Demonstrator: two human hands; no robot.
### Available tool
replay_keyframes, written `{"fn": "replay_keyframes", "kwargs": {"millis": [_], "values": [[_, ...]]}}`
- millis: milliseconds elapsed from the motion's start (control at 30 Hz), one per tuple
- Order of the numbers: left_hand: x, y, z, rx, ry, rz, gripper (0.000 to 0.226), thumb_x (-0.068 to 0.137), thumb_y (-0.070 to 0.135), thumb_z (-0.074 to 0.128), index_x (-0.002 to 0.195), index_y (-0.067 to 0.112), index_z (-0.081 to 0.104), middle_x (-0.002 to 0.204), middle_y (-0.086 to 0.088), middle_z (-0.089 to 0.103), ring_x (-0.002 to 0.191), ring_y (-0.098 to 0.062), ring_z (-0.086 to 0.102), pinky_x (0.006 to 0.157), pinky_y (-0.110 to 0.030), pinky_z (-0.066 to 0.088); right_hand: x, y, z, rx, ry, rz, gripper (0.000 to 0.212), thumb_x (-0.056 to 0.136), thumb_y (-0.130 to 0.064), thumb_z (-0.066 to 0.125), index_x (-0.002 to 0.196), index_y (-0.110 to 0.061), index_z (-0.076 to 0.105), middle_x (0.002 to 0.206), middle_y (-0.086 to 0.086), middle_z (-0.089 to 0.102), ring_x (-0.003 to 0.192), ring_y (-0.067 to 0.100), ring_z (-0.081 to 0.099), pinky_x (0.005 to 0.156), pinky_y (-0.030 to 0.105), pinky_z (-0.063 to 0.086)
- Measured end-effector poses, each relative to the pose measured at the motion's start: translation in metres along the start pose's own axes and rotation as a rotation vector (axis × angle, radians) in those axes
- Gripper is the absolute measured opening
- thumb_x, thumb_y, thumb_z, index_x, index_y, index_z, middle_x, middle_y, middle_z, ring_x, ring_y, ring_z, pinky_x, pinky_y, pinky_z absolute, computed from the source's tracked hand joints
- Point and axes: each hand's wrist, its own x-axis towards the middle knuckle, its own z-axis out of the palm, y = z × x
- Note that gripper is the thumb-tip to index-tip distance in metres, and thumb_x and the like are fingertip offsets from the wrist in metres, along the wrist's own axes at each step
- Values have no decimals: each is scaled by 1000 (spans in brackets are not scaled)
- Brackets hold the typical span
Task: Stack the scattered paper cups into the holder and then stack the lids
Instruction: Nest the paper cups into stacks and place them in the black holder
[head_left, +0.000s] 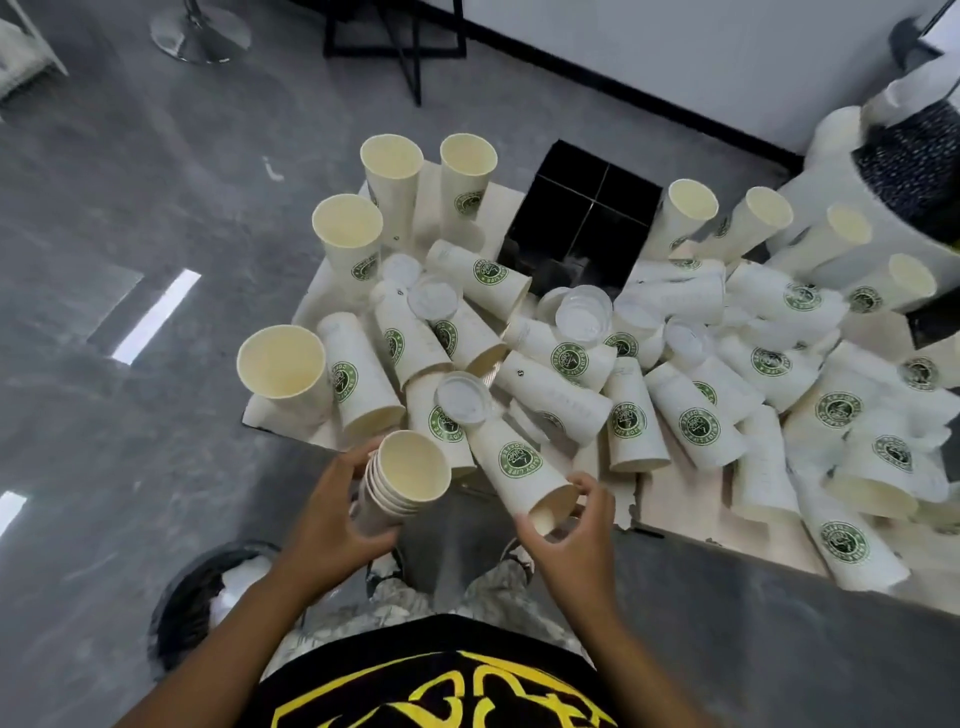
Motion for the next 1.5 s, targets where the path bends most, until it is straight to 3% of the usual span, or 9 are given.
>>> {"fn": "replay_keyframes", "kwargs": {"millis": [400, 533, 700, 833, 900, 1067, 1233, 1367, 1500], "values": [[-5, 1, 2, -51, -21, -9, 106, 62, 15, 99, 146, 44, 41, 143, 18, 54, 128, -1, 56, 97, -9, 46, -16, -42, -48, -126, 24, -221, 84, 67, -18, 93, 137, -29, 48, 127, -11, 47, 119, 12, 52, 95, 40, 53], [-6, 8, 1, -33, 15, -7, 108, 62, 14, 99, 143, 52, 39, 141, 27, 51, 126, 2, 56, 95, -9, 47, -2, -76, -61, -85, 0, -256, 84, 64, -33, 86, 138, -34, 48, 131, -18, 48, 119, 18, 55, 95, 52, 55], [-1, 20, -4, -29, 69, -10, 108, 61, 12, 98, 142, 52, 39, 141, 21, 53, 125, -2, 57, 94, -11, 48, 12, -133, -78, 25, -70, -368, 84, 59, -46, 82, 136, -34, 51, 133, -24, 50, 121, 2, 53, 87, 42, 57], [6, 32, -9, -35, 102, 15, 108, 62, 11, 98, 142, 53, 38, 143, 23, 53, 127, -1, 55, 94, -7, 45, 19, -166, -81, 68, -173, -478, 80, 63, -44, 80, 137, -36, 53, 135, -18, 50, 129, 11, 51, 89, 43, 57], [10, 35, -13, -42, 115, -5, 108, 63, 17, 98, 142, 56, 37, 142, 19, 54, 123, -2, 58, 92, -8, 47, 22, -177, -75, 57, -209, -538, 80, 63, -43, 80, 138, -32, 54, 136, -13, 49, 131, 13, 51, 92, 34, 54], [14, 35, -21, -49, 119, -35, 111, 60, 23, 95, 149, 50, 35, 142, 10, 55, 120, -8, 60, 96, -32, 55, 30, -193, -49, -23, -281, -624, 81, 64, -53, 78, 139, -28, 58, 132, -9, 52, 125, 6, 52, 93, 14, 45], [14, 38, -25, 3, 123, 2, 112, 58, 29, 92, 146, 61, 30, 145, 12, 53, 120, -10, 60, 95, -40, 56, 35, -174, 4, -134, -438, -625, 86, 66, -66, 79, 140, -27, 59, 135, -12, 53, 128, 9, 48, 106, 19, 39], [8, 28, -21, 25, 158, -1, 115, 60, 24, 96, 148, 57, 29, 149, 9, 51, 125, -7, 59, 96, -38, 57, 27, -149, 52, -138, -491, -564, 91, 66, -70, 76, 142, -25, 56, 137, -18, 49, 127, 10, 44, 105, 3, 23], [-4, 12, -18, 29, 180, -20, 118, 62, 21, 99, 150, 55, 27, 151, 10, 49, 129, -3, 55, 97, -23, 52, 19, -128, 67, -58, -515, -485, 87, 71, -64, 79, 146, -34, 47, 140, -31, 43, 134, 6, 42, 107, 17, 37]]}}
